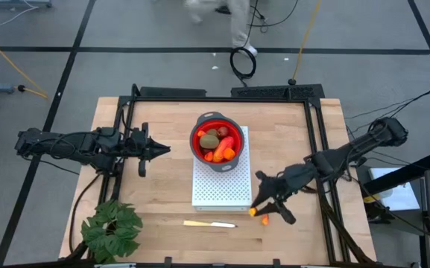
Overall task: Pick & Place Fruit
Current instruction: Put the peach into the red strainer bowl on the shelf
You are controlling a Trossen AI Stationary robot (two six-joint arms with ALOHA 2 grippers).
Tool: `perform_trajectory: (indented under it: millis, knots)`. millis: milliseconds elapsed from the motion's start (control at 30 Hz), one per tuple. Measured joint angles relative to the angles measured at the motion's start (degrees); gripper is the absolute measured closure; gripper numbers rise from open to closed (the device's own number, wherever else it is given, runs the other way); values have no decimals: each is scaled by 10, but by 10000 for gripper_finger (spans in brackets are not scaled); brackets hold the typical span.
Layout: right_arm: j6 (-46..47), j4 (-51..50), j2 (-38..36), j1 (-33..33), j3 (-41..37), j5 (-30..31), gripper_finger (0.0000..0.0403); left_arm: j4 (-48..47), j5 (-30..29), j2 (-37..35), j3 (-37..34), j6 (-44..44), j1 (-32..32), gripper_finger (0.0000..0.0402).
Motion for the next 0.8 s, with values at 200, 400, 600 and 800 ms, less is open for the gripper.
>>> perform_trajectory:
  millis: [200,400,600,800]
  knots:
    - [-53,163,-25,-23,-24,19,297,0,0,0,0,0,0,380]
    - [-72,439,-41,-49,-102,28,297,0,0,0,0,-1,0,380]
    - [-69,711,-41,-65,-194,30,297,1,0,0,0,-3,0,380]
    - [-66,893,-41,-67,-264,84,297,2,0,0,0,-3,0,380]
